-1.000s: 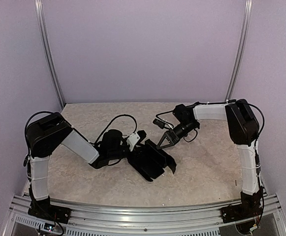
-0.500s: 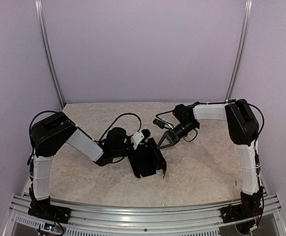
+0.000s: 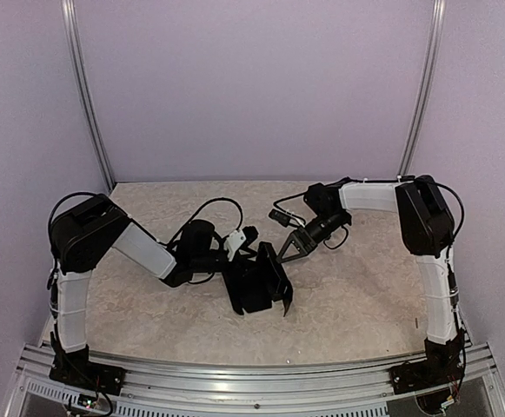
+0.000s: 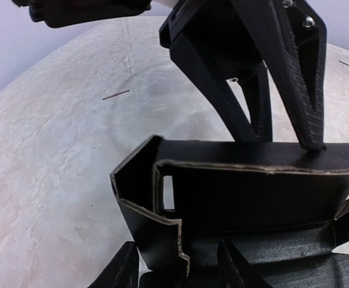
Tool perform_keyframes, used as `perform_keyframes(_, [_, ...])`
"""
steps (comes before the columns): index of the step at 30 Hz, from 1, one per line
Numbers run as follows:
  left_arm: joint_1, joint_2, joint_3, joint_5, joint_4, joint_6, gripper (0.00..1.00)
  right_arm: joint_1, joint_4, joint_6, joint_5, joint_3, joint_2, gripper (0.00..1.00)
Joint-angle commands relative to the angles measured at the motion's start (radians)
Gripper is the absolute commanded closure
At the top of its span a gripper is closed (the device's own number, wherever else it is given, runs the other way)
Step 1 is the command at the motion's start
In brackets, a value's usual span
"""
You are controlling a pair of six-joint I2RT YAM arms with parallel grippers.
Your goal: Fold the paper box
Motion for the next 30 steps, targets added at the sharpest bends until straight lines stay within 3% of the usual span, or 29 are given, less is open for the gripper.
perform_keyframes(1, [0.010,-0.036,0.021,0.120,-0.108,0.009,0.54,0.006,-0.034,-0.030,0.030,0.029,0.034,0.72])
perform_keyframes(14, [0.076,-0.111,-0.006,0.195,-0.209,0.021,0.52,0.006,-0.058,-0.038,0.045,0.066,0.044,0.72])
perform_keyframes(23, [0.082,-0.089,-0.012,0.190,-0.144,-0.021,0.63,0.007,-0.042,0.020,0.015,0.118,0.044,0.72])
perform_keyframes(30, [0.037,-0.114,-0.087,0.075,-0.037,-0.052,0.70,0.035,-0.033,0.040,0.012,0.139,0.065,0.72])
